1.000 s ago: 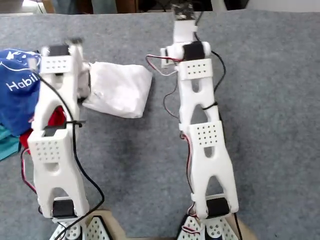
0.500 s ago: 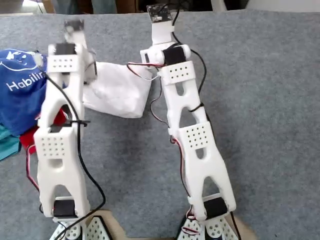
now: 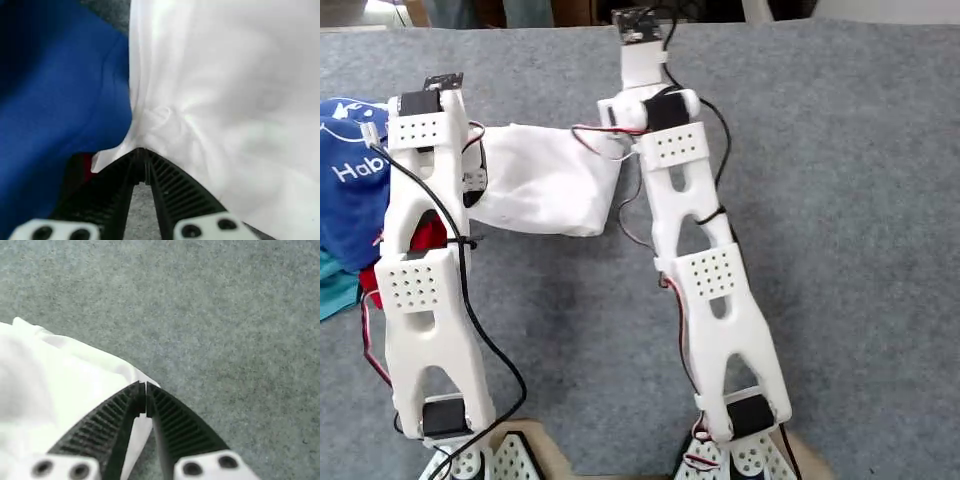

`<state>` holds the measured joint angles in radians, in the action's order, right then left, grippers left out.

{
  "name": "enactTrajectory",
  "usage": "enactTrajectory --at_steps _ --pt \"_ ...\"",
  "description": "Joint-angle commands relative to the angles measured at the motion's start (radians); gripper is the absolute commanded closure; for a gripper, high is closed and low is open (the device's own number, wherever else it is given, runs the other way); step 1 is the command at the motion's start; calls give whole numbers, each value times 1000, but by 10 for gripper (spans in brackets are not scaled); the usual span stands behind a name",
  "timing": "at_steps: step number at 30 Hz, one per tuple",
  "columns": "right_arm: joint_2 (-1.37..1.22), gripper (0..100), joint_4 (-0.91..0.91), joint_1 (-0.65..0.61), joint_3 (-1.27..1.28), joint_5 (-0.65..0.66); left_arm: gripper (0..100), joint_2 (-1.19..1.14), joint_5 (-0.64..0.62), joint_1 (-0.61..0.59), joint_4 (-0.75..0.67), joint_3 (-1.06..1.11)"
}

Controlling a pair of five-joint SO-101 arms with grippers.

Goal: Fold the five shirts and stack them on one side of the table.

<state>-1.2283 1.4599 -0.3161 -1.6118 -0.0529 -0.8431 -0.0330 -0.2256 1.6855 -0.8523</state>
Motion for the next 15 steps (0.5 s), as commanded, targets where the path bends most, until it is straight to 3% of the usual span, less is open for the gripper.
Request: enactTrajectory --at_steps 1,5,10,15 --pt "16 983 -9 -57 -50 2 971 -14 5 18 -38 -18" --pt "15 983 -12 -63 58 2 971 -71 5 18 -63 5" --pt "-42 983 -97 44 246 2 971 -143 0 16 -84 2" --pt "-62 983 -124 94 254 8 971 -150 3 18 -86 -73"
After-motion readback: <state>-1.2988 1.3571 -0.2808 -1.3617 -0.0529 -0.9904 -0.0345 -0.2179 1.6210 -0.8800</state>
